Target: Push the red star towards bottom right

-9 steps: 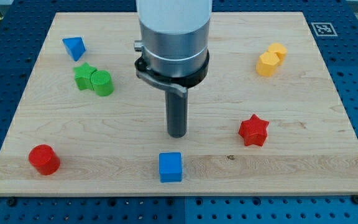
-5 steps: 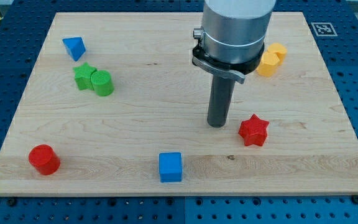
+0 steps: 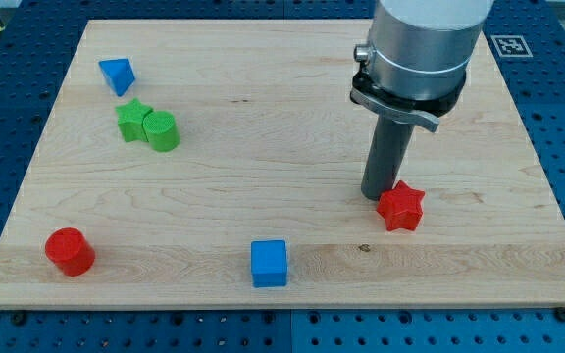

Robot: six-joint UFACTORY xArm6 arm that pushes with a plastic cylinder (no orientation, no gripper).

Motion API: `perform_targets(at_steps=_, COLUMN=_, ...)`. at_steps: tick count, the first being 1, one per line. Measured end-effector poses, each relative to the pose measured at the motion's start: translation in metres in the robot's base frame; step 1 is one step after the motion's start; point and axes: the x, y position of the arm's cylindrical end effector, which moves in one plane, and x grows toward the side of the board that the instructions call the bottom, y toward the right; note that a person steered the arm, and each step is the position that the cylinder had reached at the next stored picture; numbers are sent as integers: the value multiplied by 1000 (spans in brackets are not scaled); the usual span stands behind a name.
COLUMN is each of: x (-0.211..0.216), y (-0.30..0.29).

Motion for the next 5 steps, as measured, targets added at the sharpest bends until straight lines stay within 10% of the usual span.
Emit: perform_targets(at_steps=5, x=20, y=18)
